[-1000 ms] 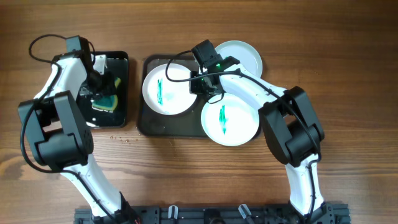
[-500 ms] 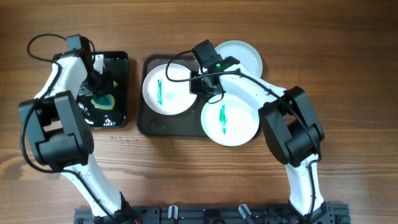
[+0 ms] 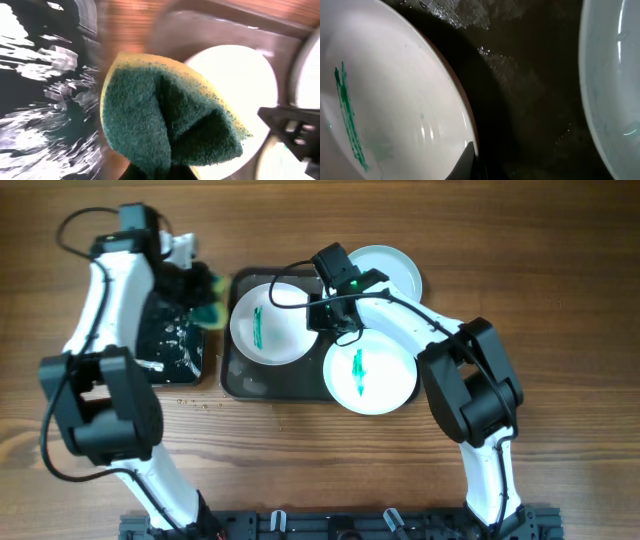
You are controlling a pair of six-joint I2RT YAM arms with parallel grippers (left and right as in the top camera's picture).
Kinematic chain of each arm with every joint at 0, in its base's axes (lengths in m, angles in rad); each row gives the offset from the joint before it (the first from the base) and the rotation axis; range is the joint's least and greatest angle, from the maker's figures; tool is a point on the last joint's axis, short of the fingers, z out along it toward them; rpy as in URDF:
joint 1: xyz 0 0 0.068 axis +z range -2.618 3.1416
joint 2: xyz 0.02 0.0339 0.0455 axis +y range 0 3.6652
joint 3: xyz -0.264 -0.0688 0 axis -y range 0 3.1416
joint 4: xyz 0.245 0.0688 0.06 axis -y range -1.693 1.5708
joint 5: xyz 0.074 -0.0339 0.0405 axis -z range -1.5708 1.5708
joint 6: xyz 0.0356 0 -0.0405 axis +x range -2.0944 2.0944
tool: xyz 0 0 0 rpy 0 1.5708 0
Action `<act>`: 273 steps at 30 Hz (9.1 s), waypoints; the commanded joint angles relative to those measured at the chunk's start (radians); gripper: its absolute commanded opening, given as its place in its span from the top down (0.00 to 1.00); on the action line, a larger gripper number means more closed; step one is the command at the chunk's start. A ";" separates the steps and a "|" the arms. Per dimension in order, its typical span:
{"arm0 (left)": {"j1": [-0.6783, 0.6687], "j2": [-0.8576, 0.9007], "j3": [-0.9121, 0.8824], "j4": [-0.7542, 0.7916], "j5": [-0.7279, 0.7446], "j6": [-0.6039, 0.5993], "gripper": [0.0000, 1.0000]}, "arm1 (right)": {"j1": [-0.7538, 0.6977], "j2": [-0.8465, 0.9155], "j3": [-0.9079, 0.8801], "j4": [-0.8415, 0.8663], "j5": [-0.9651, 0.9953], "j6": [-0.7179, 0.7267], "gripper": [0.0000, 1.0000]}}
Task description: Clean dirty plates on tray and stack at the side
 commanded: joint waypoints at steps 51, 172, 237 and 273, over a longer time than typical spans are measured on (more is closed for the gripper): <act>-0.277 0.081 -0.356 0.579 -0.499 -0.378 0.96 | -0.006 0.028 -0.024 -0.039 -0.010 0.014 0.96; -0.321 0.081 -0.274 0.171 0.138 0.053 0.96 | -0.079 0.028 -0.114 0.056 -0.327 -0.068 0.96; 0.090 -0.420 -0.275 0.204 -0.069 -0.254 0.96 | 0.298 -0.502 -0.106 -0.078 1.151 -0.374 0.96; -0.107 -0.420 -0.274 0.149 -0.341 -0.295 0.96 | 0.333 -0.504 -0.106 -0.125 0.865 -0.212 0.96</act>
